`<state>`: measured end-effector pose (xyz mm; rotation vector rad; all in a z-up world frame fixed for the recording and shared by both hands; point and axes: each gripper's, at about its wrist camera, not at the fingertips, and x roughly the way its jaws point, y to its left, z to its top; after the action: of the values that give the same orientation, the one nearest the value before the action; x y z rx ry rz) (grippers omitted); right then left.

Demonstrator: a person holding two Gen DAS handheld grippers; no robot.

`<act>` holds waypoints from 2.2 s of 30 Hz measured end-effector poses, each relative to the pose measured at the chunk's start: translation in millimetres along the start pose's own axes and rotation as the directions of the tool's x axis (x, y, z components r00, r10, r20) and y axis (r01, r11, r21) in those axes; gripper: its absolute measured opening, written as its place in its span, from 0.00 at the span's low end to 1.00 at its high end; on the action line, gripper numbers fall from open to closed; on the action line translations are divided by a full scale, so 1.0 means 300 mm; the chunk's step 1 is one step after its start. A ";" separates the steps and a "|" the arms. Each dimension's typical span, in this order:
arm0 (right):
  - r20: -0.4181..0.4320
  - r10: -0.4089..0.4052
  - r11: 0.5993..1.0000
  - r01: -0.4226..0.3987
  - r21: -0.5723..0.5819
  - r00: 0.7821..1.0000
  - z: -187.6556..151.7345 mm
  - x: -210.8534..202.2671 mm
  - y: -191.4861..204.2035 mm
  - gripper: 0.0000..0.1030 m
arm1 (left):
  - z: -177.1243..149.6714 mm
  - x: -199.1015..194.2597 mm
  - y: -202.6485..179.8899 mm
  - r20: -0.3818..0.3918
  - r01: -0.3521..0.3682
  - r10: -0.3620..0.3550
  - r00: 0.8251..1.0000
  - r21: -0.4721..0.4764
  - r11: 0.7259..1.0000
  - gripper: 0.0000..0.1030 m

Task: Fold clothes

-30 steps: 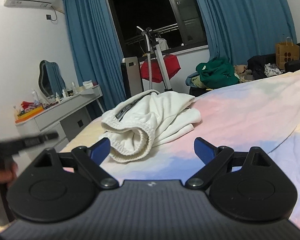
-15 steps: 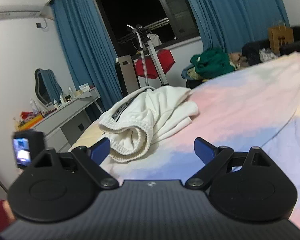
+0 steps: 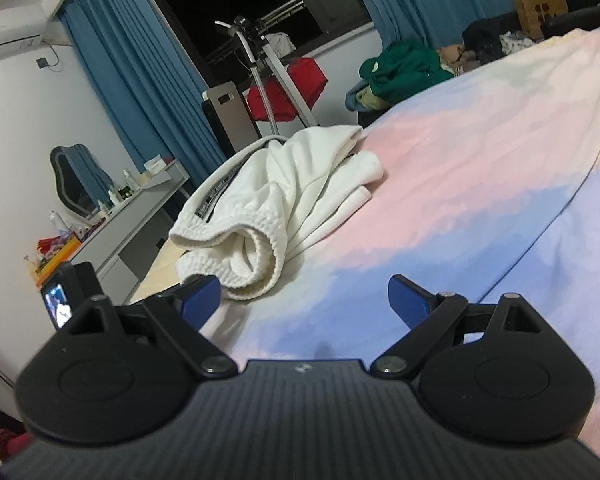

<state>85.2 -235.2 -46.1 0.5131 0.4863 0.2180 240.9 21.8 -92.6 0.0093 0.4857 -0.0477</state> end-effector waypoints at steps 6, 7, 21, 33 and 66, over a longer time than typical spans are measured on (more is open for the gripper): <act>-0.015 -0.005 1.000 0.005 0.000 1.000 -0.007 0.003 -0.005 0.89 | -0.001 0.042 0.020 0.007 -0.009 0.010 1.000 -0.033 0.999 0.57; -0.017 -0.007 1.000 0.007 -0.001 1.000 -0.008 0.003 -0.006 0.89 | 0.003 0.054 0.030 -0.002 -0.006 0.006 1.000 -0.054 0.998 0.59; -0.023 -0.026 0.999 0.025 -0.029 0.999 -0.015 -0.006 0.008 0.89 | 0.043 -0.013 0.222 -0.052 -0.003 -0.020 0.998 -0.414 0.910 0.44; -0.055 -0.016 1.000 0.018 0.026 0.998 -0.018 0.013 -0.012 0.89 | 0.025 0.005 0.137 0.023 -0.027 0.036 0.999 -0.317 0.948 0.46; -0.061 0.097 0.939 -0.112 -0.325 0.993 -0.051 -0.031 0.283 0.70 | 0.028 -0.453 0.297 -0.071 -0.074 0.051 0.996 -0.359 0.931 0.09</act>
<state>62.8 -159.6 -10.1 0.2080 0.4547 0.4060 129.2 116.5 -21.9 -0.3363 0.5490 0.1057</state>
